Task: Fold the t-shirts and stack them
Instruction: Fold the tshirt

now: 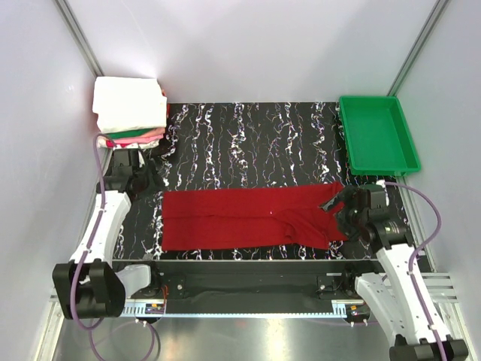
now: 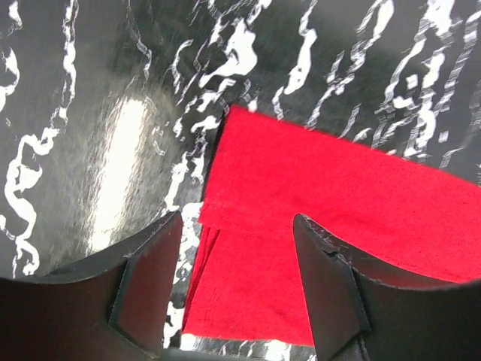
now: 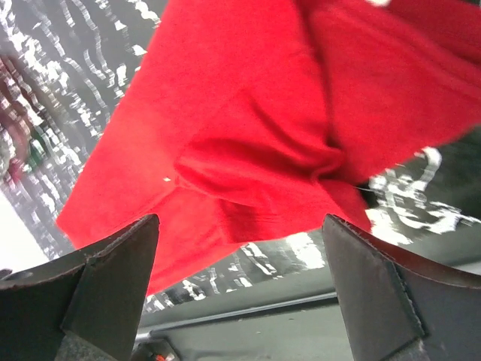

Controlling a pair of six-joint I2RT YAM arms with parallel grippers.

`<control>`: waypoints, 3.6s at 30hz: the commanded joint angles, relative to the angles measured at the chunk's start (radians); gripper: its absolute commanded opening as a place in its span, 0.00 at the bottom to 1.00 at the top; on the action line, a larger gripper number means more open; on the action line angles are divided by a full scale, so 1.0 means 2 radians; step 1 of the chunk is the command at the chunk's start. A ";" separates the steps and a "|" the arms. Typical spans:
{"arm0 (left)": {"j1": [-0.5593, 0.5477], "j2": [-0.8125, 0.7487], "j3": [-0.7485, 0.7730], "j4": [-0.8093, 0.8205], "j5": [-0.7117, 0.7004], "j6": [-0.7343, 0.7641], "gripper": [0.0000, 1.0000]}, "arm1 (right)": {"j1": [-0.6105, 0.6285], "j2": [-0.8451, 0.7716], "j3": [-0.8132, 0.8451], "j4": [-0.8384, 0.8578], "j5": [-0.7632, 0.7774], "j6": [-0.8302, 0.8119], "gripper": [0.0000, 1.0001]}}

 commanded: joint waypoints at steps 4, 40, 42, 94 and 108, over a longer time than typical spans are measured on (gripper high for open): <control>-0.047 0.038 0.023 0.049 0.024 -0.009 0.63 | 0.003 0.121 -0.005 0.133 -0.078 -0.026 0.93; -0.389 0.084 -0.164 0.210 0.228 -0.342 0.53 | 0.076 1.139 1.000 0.346 -0.290 0.039 0.85; -0.419 0.061 -0.155 0.201 0.218 -0.370 0.53 | 0.084 1.148 0.999 0.376 -0.273 0.029 0.86; -0.428 -0.096 -0.255 0.111 0.011 -0.364 0.66 | 0.291 0.224 -0.154 0.317 -0.114 0.045 0.56; -0.431 -0.089 -0.292 0.164 0.040 -0.385 0.51 | 0.310 0.272 -0.155 0.365 -0.110 0.055 0.19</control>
